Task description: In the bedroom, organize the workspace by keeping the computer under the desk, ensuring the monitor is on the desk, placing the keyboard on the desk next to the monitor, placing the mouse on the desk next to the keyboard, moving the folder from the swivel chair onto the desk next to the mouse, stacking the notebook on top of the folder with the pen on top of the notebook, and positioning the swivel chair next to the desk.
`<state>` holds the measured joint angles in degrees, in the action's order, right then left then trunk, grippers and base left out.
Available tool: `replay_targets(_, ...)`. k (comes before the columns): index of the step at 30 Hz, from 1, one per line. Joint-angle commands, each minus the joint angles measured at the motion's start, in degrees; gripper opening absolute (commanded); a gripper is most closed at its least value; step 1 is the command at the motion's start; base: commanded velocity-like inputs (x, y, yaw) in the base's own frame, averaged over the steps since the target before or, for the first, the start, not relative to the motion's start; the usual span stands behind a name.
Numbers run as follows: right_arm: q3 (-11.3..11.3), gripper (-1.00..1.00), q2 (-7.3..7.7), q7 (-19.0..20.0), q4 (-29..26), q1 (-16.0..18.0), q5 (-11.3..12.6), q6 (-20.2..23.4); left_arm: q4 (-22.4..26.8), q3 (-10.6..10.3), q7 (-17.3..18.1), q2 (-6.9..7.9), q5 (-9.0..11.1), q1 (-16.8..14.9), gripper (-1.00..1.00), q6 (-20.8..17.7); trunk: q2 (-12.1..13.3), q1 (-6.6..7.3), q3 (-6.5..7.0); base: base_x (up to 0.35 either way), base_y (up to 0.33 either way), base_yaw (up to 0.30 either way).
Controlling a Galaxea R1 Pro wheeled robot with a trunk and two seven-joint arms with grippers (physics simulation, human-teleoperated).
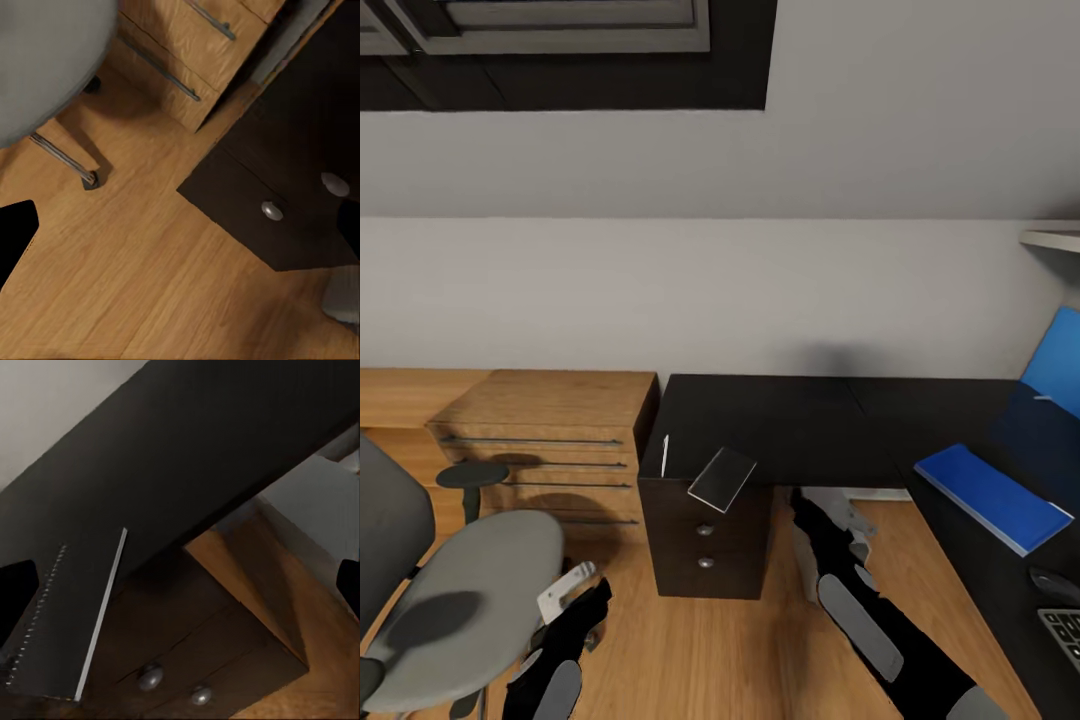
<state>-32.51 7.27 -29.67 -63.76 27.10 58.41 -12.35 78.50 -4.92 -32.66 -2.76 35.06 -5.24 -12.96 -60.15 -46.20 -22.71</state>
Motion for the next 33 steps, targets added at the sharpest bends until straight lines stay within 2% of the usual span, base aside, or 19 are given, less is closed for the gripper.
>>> replay_targets(1, -0.2, 1.00, 0.74, 3.5, 1.5, 0.1, 2.9, 1.4, 0.6, 0.8, -0.3, -0.05, 0.5, 0.0, 1.00, -0.5, -0.5, -0.23, -0.25, 0.000, 0.000, 0.000)
replay_targets(2, 0.1, 1.00, 1.42, 10.9, 4.7, 0.1, 6.3, 5.9, 0.3, 1.6, -0.3, 0.01, 0.5, 0.0, 1.00, -0.7, -0.9, -0.45, -0.43, 0.000, 0.000, 0.000)
replay_targets(4, 1.4, 1.00, 1.73, 17.1, 8.0, 0.1, 8.8, 10.4, -0.9, 2.1, -0.1, 0.17, 0.4, 0.0, 1.00, -0.8, -1.7, -0.89, -0.79, 0.000, 0.000, 0.000)
replay_targets(5, 7.1, 1.00, 1.86, 24.6, 10.8, 0.1, 11.5, 18.8, -1.5, 2.6, -0.1, 0.39, 0.3, 0.0, 1.00, -0.8, -2.1, -1.11, -0.97, 0.000, 0.000, 0.000)
replay_targets(6, 8.9, 1.00, 1.86, 26.4, 12.1, 0.1, 11.9, 21.9, -1.6, 2.7, -0.1, 0.42, 0.3, 0.0, 1.00, -0.8, -2.5, -1.33, -1.15, 0.000, 0.000, 0.000)
replay_targets(9, 12.1, 1.00, 1.91, 29.4, 15.0, 0.2, 12.3, 27.1, -1.7, 2.7, -0.1, 0.44, 0.2, 0.0, 1.00, -0.8, -3.7, -1.99, -1.69, 0.000, 0.000, 0.000)
replay_targets(13, 14.7, 1.00, 2.01, 33.6, 17.1, 0.3, 12.3, 30.8, -1.7, 2.7, -0.2, 0.46, 0.1, 0.0, 1.00, -0.7, -5.3, -2.87, -2.41, 0.000, 0.000, 0.000)
replay_targets(20, 15.8, 1.00, 3.32, 37.3, 17.8, 0.3, 12.8, 35.1, -1.6, 2.7, -0.3, 0.40, 0.1, 0.0, 1.00, -0.8, -8.1, -4.40, -3.66, 0.000, 0.000, 0.000)
replay_targets(23, 17.2, 1.00, 3.96, 42.2, 17.7, 0.3, 13.3, 37.5, 0.4, 2.6, -0.2, 0.39, 0.2, 0.0, 1.00, -1.0, -9.3, -5.06, -4.20, 0.000, 0.000, 0.000)
replay_targets(25, 17.8, 1.00, 4.18, 46.1, 17.8, 0.3, 13.5, 40.5, 3.5, 2.6, -0.2, 0.42, 0.3, 0.0, 1.00, -1.4, -10.1, -5.50, -4.56, 0.000, 0.000, 0.000)
replay_targets(27, 18.2, 1.00, 4.23, 47.8, 17.8, 0.3, 13.6, 41.8, 5.1, 2.6, -0.2, 0.46, 0.3, 0.2, 1.00, -1.8, -10.9, -5.94, -4.92, 0.000, 0.000, 0.000)
replay_targets(29, 19.2, 1.00, 4.10, 51.4, 17.7, 0.3, 13.7, 43.8, 8.4, 2.6, -0.2, 0.51, 0.3, 1.9, 1.00, -5.6, -11.7, -6.38, -5.28, 0.000, 0.000, 0.000)
replay_targets(33, 19.4, 1.00, 3.41, 52.3, 17.7, 0.3, 13.7, 43.7, 8.9, 2.5, -0.2, 0.51, 0.3, 2.2, 1.00, -6.8, -13.3, -7.26, -6.00, 0.000, 0.000, 0.000)
